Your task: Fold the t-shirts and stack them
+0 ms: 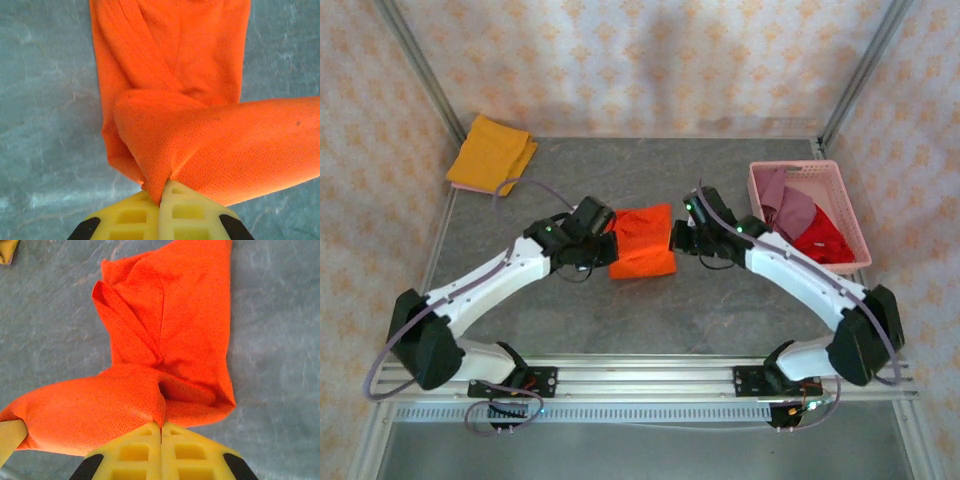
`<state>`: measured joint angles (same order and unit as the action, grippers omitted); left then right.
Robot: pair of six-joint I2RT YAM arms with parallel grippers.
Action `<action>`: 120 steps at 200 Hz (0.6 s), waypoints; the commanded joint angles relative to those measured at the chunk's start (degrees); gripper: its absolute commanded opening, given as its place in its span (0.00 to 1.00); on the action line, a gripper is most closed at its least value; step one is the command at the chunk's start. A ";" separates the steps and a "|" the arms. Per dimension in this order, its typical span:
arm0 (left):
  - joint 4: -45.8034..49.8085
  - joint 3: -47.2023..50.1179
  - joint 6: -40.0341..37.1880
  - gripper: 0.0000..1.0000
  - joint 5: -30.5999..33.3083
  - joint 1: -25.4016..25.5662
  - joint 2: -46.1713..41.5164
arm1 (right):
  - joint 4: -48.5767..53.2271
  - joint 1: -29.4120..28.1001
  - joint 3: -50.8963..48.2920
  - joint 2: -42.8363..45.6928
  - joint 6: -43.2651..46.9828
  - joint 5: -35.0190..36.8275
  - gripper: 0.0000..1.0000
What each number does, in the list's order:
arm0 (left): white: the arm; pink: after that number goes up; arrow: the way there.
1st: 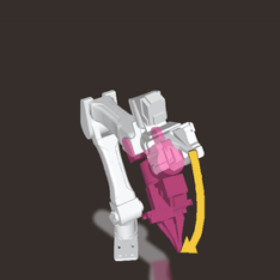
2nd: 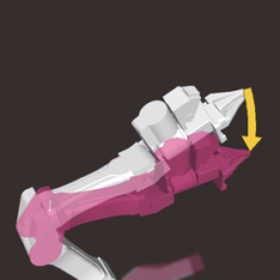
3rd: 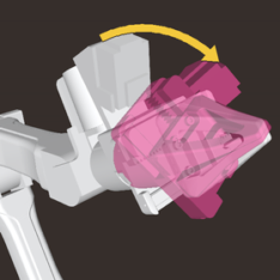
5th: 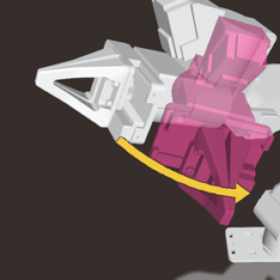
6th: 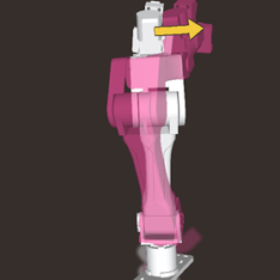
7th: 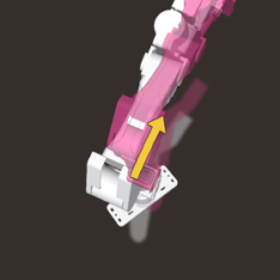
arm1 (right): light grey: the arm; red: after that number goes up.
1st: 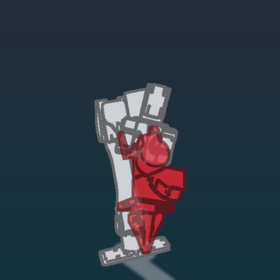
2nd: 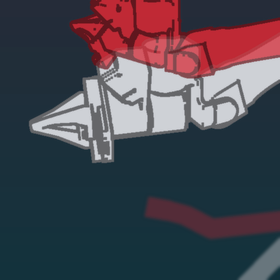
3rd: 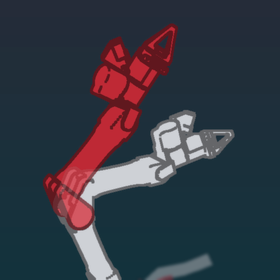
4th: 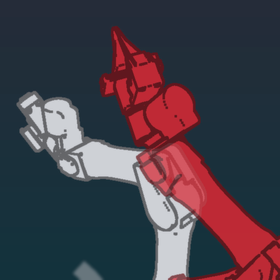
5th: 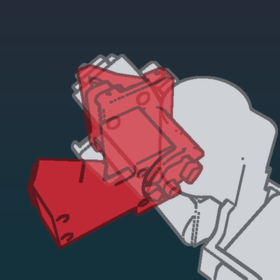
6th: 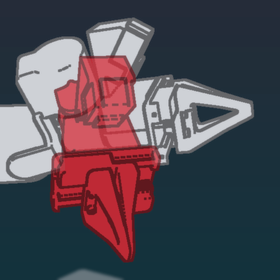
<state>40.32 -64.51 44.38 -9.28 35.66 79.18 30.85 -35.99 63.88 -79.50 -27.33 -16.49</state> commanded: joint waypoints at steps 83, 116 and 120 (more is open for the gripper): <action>-4.18 -11.26 -7.80 0.00 3.25 -9.25 12.74 | -7.94 10.27 17.61 -20.68 9.36 -4.74 0.00; -4.71 -14.20 -8.43 0.00 3.09 -10.45 16.24 | -10.13 10.93 21.65 -24.83 10.44 -6.33 0.00; -4.89 -14.36 -8.43 0.00 3.21 -10.64 16.55 | -10.19 10.94 22.23 -25.40 10.58 -6.44 0.00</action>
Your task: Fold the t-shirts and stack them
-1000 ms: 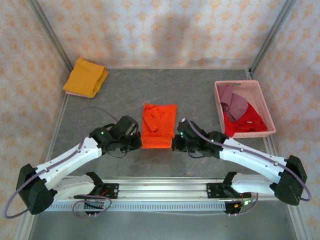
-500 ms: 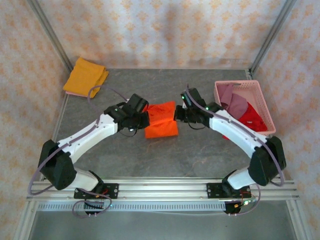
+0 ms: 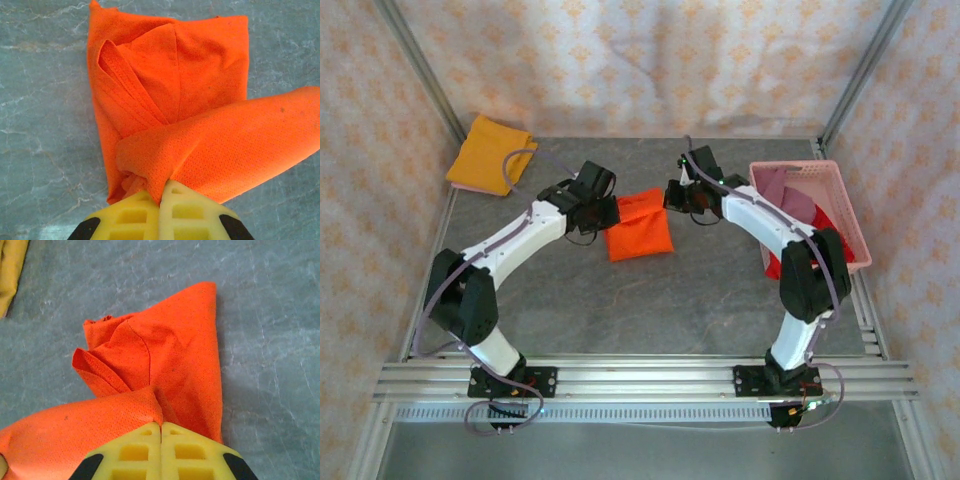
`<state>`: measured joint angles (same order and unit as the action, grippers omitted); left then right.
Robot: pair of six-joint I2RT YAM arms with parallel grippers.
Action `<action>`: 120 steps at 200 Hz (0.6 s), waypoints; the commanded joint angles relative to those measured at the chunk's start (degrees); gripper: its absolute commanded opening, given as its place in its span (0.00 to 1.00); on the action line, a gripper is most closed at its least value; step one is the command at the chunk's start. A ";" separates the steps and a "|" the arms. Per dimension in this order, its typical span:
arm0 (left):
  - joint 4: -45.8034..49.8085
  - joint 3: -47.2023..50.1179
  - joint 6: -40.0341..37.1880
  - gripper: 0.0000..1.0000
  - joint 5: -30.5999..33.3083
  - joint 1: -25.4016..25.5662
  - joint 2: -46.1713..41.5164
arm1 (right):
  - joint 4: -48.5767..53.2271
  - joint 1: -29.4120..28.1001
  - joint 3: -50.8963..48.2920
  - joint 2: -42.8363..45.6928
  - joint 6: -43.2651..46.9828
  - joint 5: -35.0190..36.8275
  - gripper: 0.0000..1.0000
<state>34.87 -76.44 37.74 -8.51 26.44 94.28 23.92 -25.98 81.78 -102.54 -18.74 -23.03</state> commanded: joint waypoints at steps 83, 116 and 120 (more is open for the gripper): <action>-3.30 -5.18 -1.98 0.00 4.36 -5.54 8.86 | -15.72 0.93 11.48 -15.16 2.97 -1.68 0.00; -5.05 -6.92 -2.07 0.00 4.82 -7.21 11.56 | -19.37 0.88 15.96 -20.48 2.28 -2.30 0.00; -5.14 -7.31 -2.10 0.00 4.58 -7.48 12.12 | -19.46 0.90 16.55 -21.20 2.18 -2.34 0.00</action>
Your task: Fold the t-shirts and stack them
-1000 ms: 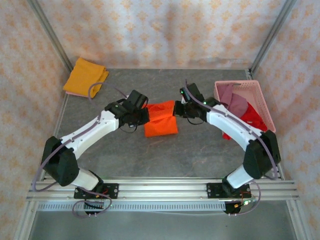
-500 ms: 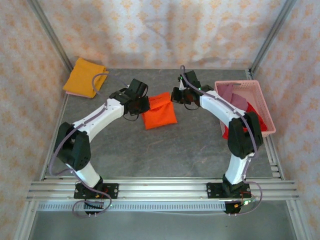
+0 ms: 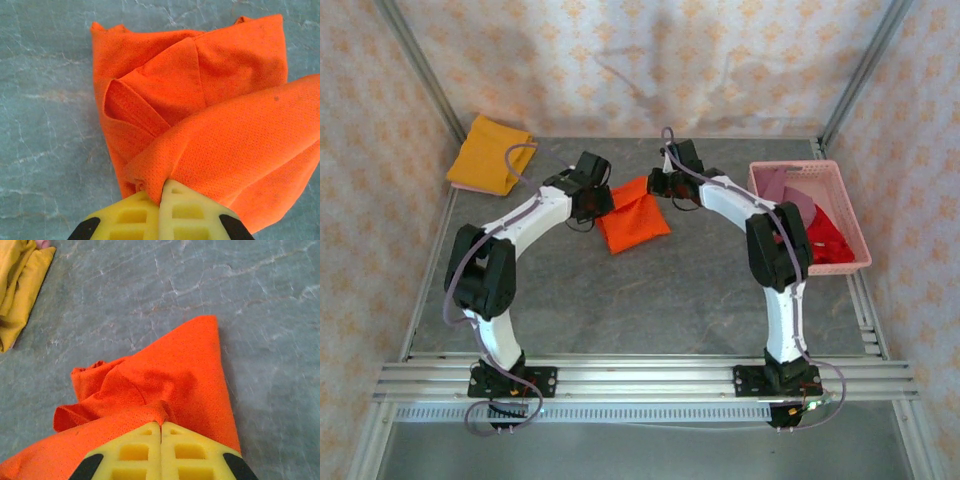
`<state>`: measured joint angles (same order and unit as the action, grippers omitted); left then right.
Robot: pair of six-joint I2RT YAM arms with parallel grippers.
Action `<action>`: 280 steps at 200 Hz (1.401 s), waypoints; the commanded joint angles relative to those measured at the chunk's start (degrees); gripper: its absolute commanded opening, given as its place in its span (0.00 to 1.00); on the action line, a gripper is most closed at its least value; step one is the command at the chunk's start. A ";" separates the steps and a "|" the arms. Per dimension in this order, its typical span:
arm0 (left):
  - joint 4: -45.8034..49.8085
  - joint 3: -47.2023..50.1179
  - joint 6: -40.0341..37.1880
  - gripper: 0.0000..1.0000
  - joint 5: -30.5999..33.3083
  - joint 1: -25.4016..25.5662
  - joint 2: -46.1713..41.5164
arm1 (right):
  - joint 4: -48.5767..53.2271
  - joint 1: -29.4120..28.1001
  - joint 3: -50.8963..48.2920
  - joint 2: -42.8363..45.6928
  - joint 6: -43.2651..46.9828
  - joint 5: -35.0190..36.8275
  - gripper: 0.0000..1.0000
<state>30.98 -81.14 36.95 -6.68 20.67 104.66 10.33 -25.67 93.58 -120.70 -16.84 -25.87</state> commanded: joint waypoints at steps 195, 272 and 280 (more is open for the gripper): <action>-4.13 -7.65 -2.18 0.52 -4.49 -3.54 4.40 | -16.85 0.62 -9.51 3.21 -2.20 1.20 0.63; 2.25 -24.75 -3.15 0.47 -4.67 -3.07 22.75 | -18.81 0.37 -15.95 4.68 -2.52 0.23 0.61; 3.03 -26.68 -3.44 0.49 -4.10 -3.25 24.10 | -18.78 0.44 -16.09 4.73 -2.42 0.12 0.61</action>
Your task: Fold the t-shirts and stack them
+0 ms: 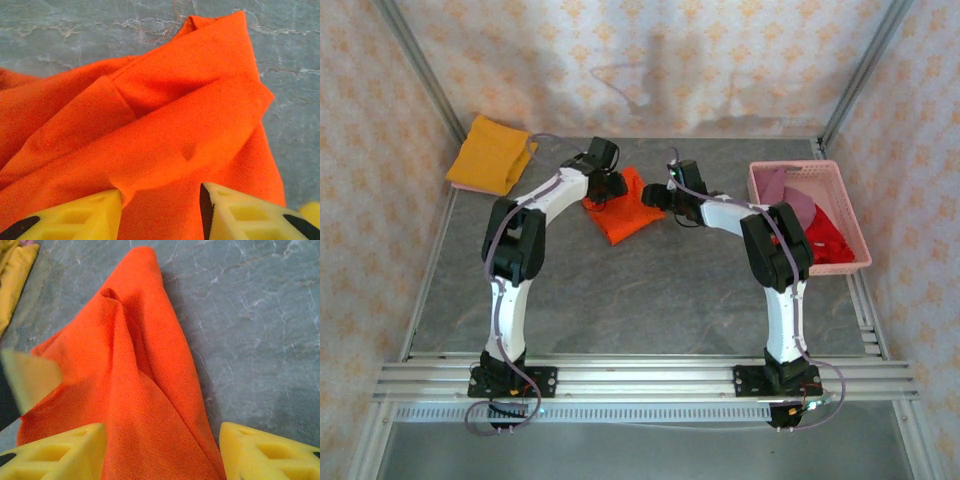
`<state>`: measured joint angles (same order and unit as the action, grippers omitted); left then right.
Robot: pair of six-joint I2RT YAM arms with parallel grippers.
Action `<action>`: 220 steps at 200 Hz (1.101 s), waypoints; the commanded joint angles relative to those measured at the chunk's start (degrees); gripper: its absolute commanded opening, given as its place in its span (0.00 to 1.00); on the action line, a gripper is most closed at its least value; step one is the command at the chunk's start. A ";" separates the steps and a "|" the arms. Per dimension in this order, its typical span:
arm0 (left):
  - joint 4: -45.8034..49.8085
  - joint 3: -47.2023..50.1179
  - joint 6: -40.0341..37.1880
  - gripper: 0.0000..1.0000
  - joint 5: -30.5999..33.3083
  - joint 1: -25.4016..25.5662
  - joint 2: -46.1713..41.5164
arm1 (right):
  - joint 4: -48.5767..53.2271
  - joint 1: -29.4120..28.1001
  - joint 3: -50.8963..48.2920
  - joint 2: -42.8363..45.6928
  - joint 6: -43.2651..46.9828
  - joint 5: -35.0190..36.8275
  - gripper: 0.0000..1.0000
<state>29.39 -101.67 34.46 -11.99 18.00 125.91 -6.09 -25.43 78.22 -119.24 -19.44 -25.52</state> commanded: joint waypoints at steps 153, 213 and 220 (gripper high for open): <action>13.24 -25.96 -0.16 0.36 -2.67 -6.76 17.62 | 0.04 -1.10 -1.65 5.56 2.70 -0.66 0.61; 10.39 -18.72 -3.52 0.68 -0.56 -7.05 4.15 | 2.67 -5.32 6.87 -0.30 6.08 2.66 0.61; 10.03 -17.60 -5.22 0.70 0.35 -7.39 2.48 | 2.84 -5.79 8.40 -1.45 6.67 3.10 0.61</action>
<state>38.94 -121.23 32.71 -14.50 11.49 137.23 -3.97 -29.52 81.45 -117.54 -15.81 -24.84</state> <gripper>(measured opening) 0.673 0.608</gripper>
